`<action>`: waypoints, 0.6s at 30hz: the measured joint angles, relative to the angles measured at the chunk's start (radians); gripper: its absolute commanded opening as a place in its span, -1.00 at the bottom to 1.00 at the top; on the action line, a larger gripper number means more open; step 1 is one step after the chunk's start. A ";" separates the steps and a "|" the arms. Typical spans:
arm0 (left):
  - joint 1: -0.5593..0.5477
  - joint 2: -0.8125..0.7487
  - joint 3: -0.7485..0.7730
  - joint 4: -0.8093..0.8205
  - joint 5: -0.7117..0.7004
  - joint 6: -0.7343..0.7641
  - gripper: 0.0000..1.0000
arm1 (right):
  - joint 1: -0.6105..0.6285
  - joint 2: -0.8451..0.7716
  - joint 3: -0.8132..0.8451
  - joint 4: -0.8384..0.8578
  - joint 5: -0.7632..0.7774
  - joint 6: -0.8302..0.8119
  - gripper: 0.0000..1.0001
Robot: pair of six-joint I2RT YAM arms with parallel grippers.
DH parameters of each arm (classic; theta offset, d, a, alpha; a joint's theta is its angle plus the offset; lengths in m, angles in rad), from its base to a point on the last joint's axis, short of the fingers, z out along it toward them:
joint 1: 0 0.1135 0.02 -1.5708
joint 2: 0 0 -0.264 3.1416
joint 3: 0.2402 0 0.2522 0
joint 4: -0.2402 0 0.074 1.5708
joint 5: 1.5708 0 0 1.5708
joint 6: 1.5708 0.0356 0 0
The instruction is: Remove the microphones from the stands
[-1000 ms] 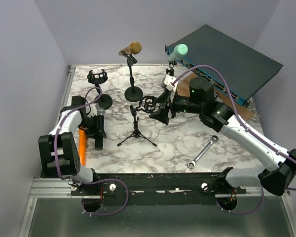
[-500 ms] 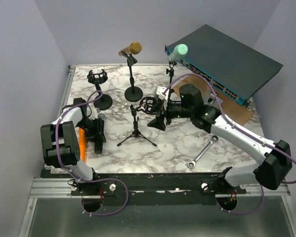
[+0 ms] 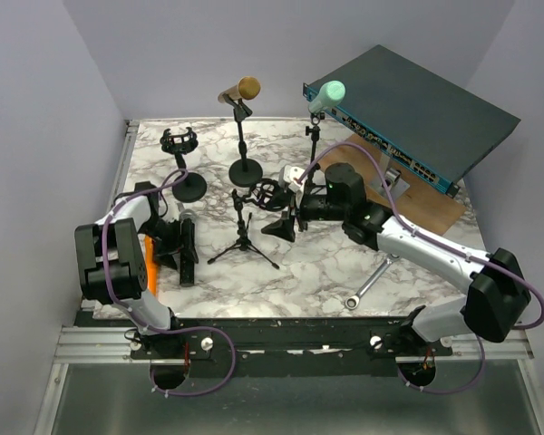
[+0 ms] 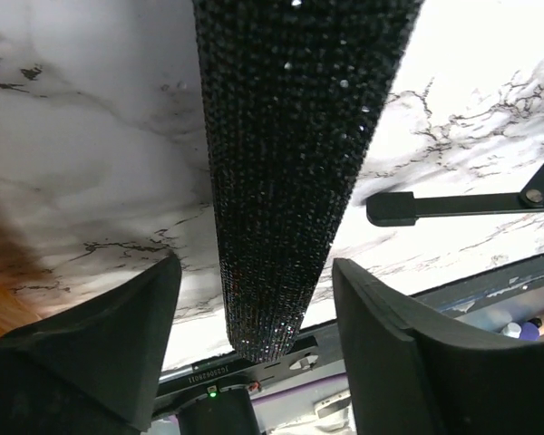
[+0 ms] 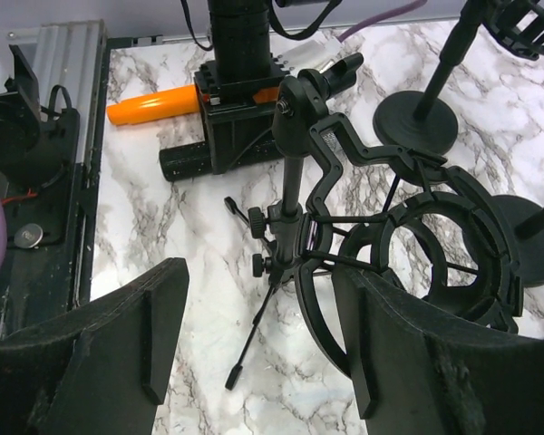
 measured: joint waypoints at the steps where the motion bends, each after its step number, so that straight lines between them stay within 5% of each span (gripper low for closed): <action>1: 0.000 -0.002 0.002 -0.005 0.002 0.001 0.54 | 0.002 -0.004 -0.001 -0.001 0.005 -0.002 0.44; 6: 0.002 -0.081 0.010 -0.028 0.024 0.024 0.68 | 0.008 -0.045 0.005 -0.069 0.050 -0.025 0.47; 18: -0.034 -0.602 0.084 0.029 0.168 0.123 0.82 | 0.010 -0.074 0.180 -0.320 0.070 -0.091 0.50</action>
